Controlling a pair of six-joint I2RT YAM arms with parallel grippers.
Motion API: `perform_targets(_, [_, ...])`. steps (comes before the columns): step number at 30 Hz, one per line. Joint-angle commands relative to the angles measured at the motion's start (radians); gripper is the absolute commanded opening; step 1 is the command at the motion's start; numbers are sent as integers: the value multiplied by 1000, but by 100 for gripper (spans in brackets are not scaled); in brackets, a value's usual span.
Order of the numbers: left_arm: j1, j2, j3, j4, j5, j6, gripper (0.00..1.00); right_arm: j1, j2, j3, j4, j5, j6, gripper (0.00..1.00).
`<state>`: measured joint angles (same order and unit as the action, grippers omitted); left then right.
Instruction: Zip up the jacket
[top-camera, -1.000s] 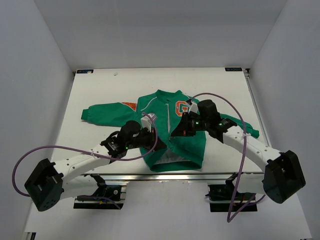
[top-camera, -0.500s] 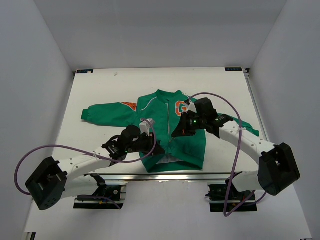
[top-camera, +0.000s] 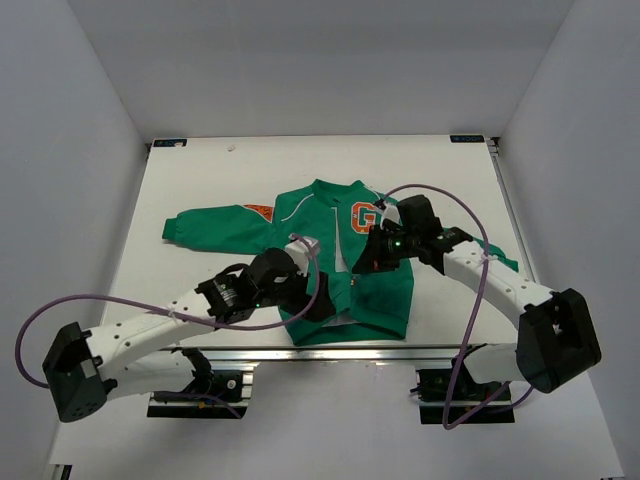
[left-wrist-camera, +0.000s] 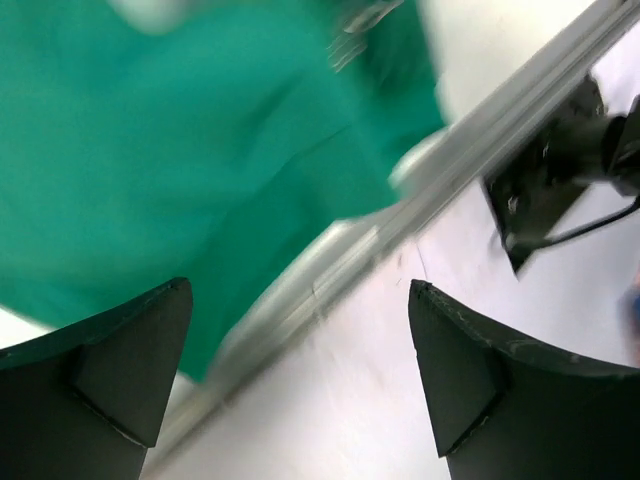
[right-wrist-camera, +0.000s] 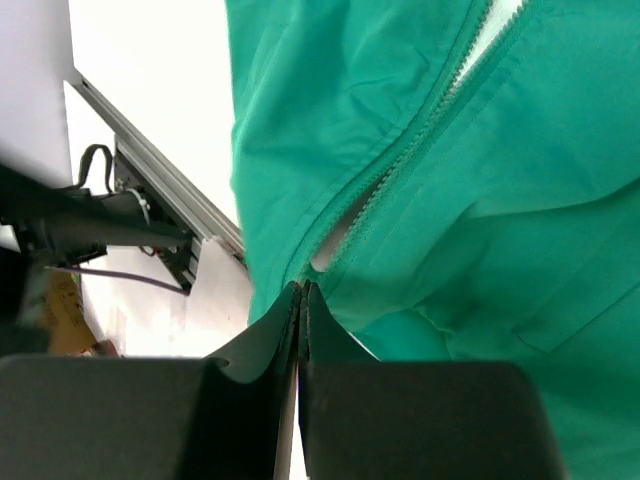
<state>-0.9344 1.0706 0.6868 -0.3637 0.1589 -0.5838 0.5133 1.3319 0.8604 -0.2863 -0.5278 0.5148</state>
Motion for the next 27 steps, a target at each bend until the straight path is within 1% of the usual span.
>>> perform_targets(1, [-124,-44,149,-44,-327,212,98,2,-28,151,-85,-6,-81,0])
perform_targets(2, [-203,-38,166,-28,-379,255,98,2,-28,170,-94,-14,-84,0])
perform_targets(3, [-242,-25,178,-18,-424,298,98,2,-27,192,-115,-14,-82,0])
perform_targets(4, [-283,18,213,-18,-468,391,98,2,-23,230,-128,-15,-79,0])
perform_targets(5, [-367,49,236,-39,-616,427,98,2,-19,253,-163,-24,-88,0])
perform_targets(7, [-431,127,282,-69,-784,475,98,2,4,294,-201,-9,-90,0])
perform_targets(8, [-473,211,333,-117,-900,508,98,2,12,327,-217,-5,-88,0])
perform_targets(10, [-498,290,370,-156,-1011,519,98,2,26,339,-235,-17,-88,0])
perform_targets(11, [-506,354,388,-185,-1097,521,98,1,27,344,-237,-37,-85,0])
perform_targets(14, [-511,435,401,-196,-1160,526,98,1,35,351,-240,-55,-84,0])
perform_targets(15, [-512,446,399,-195,-1208,521,98,2,38,358,-243,-57,-88,0])
perform_targets(16, [-514,448,395,-182,-1219,533,98,1,38,358,-246,-58,-91,0])
perform_targets(19, [-521,430,373,-115,-1213,577,98,1,43,355,-249,-60,-96,0])
perform_targets(20, [-529,417,366,-69,-1213,588,98,1,49,353,-251,-64,-99,0])
perform_targets(22, [-531,378,320,-2,-1230,677,98,1,53,353,-251,-69,-102,0])
perform_targets(24, [-532,356,298,74,-1233,720,98,1,61,354,-252,-74,-104,0])
perform_targets(27, [-532,333,286,146,-1184,785,98,1,73,353,-251,-106,-105,0])
